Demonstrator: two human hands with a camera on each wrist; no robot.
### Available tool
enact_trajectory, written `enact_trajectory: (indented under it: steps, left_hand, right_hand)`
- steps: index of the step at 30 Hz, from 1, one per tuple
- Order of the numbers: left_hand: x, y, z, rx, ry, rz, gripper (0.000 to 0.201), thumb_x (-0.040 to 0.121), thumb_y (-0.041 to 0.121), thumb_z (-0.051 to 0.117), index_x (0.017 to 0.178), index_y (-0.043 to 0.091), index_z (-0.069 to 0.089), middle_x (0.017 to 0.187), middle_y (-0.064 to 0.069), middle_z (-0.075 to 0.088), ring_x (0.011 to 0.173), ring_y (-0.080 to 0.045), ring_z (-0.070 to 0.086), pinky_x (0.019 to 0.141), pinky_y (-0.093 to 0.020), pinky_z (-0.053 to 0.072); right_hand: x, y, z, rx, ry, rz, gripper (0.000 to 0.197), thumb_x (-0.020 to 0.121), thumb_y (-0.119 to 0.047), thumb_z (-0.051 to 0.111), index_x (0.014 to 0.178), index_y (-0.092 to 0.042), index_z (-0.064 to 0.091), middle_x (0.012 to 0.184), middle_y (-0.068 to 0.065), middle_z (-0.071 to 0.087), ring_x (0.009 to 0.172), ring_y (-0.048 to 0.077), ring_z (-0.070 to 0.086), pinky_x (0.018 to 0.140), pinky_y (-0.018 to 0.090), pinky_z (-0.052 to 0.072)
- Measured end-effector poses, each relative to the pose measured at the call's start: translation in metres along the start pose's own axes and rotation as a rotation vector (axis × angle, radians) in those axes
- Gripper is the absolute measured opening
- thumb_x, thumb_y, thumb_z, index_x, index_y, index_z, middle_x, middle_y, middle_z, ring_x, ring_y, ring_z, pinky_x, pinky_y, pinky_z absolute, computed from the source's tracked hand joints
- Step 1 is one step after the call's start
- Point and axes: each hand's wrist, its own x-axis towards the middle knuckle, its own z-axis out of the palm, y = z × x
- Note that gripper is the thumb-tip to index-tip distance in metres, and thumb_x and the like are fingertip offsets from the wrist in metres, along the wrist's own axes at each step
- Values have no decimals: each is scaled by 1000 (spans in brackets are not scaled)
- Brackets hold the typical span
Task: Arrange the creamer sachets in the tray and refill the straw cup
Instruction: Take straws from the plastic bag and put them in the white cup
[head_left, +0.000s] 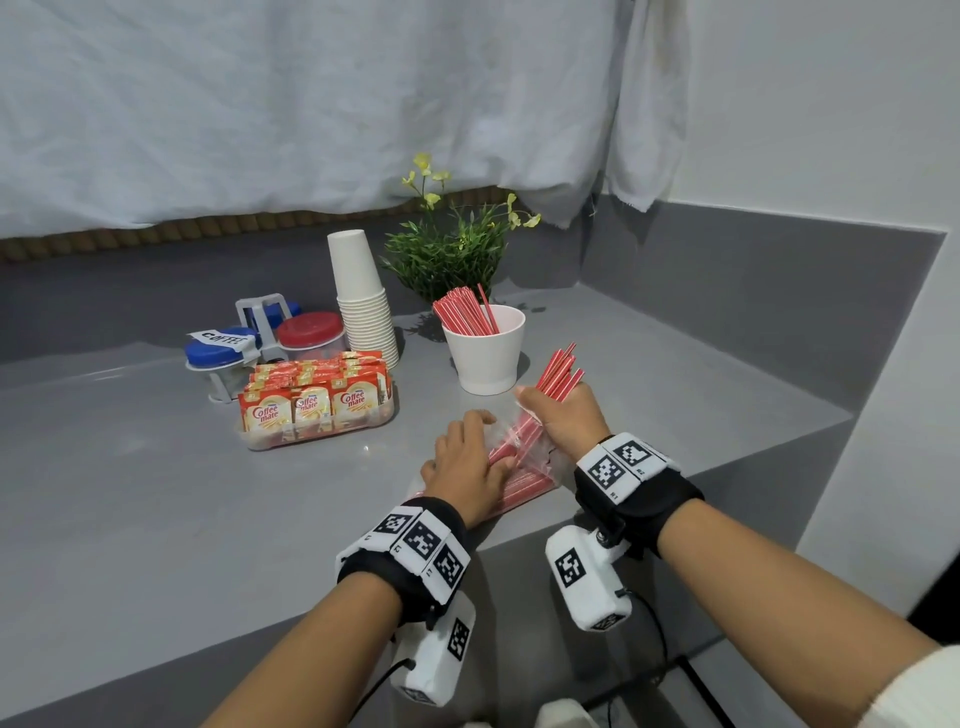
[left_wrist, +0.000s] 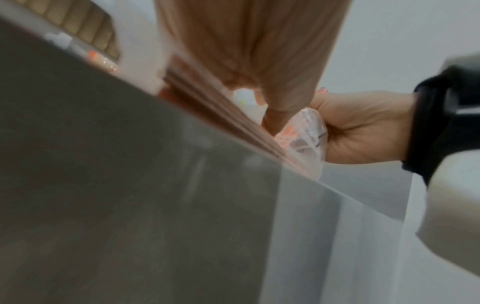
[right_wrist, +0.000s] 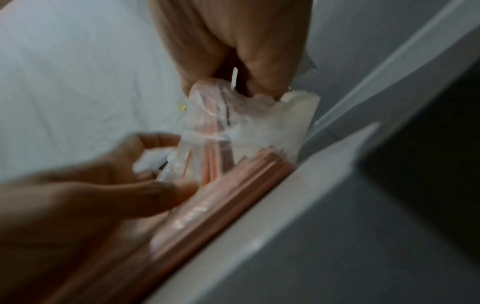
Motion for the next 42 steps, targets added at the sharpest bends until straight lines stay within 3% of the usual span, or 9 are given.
enact_trajectory:
  steps: [2, 4, 9, 14, 18, 23, 28, 34, 42]
  left_hand:
    - [0, -1, -5, 76, 51, 43, 46, 90, 17, 49, 131, 26, 31, 126, -6, 37, 119, -23, 36, 99, -39, 35]
    - [1, -2, -10, 170, 72, 86, 41, 90, 16, 49, 127, 29, 37, 124, -6, 36, 117, -24, 33, 97, -37, 35]
    - [5, 1, -17, 373, -54, 45, 47, 85, 44, 58, 129, 34, 42, 126, -6, 36, 120, -26, 33, 100, -38, 35]
    - [7, 0, -17, 268, -225, -49, 52, 87, 36, 59, 135, 31, 40, 132, -10, 38, 125, -30, 37, 106, -44, 36]
    - [10, 0, -15, 255, -264, -67, 54, 87, 34, 60, 136, 30, 39, 132, -10, 39, 126, -32, 38, 107, -44, 36]
    - [13, -1, -14, 242, -276, -72, 54, 87, 34, 60, 136, 29, 39, 131, -10, 42, 126, -31, 39, 108, -44, 35]
    - [12, 0, -12, 246, -278, -73, 53, 88, 34, 59, 137, 29, 39, 132, -9, 41, 127, -31, 37, 108, -45, 35]
    - [12, 2, -13, 266, -283, -71, 41, 88, 34, 59, 127, 26, 48, 128, -9, 43, 124, -31, 39, 105, -43, 37]
    - [14, 1, -18, 224, -291, -59, 37, 87, 33, 61, 121, 22, 53, 126, -10, 44, 120, -29, 43, 105, -40, 37]
  right_hand:
    - [3, 1, -3, -114, 71, -71, 25, 84, -15, 63, 62, -17, 52, 63, 2, 57, 63, 22, 58, 68, 34, 50]
    - [4, 0, -4, -162, 116, -114, 29, 85, -15, 61, 59, -17, 49, 61, 1, 54, 59, 19, 54, 64, 30, 47]
    - [6, -2, -5, -217, 142, -164, 30, 89, -17, 55, 60, -14, 47, 61, 2, 51, 57, 16, 50, 63, 29, 44]
    - [14, -19, -7, -78, 170, -183, 34, 94, -23, 47, 62, -12, 53, 56, 3, 54, 54, 16, 53, 64, 29, 49]
    - [17, -32, -10, -30, 152, -233, 30, 93, -22, 49, 64, -14, 49, 55, 4, 47, 47, 14, 46, 47, 19, 47]
    - [10, -12, -6, -113, 48, -166, 23, 88, -15, 58, 66, -16, 50, 57, 3, 48, 49, 14, 46, 47, 20, 45]
    - [7, 16, -2, -128, 59, -64, 31, 87, -18, 60, 62, -14, 42, 58, 4, 39, 55, 18, 41, 60, 31, 40]
    - [14, 3, -3, 29, 116, -51, 34, 88, -22, 59, 63, -17, 37, 50, 1, 32, 40, 13, 30, 39, 21, 31]
    - [20, -29, 6, 143, 147, -128, 34, 89, -20, 58, 62, -17, 37, 50, 1, 33, 36, 10, 29, 38, 21, 29]
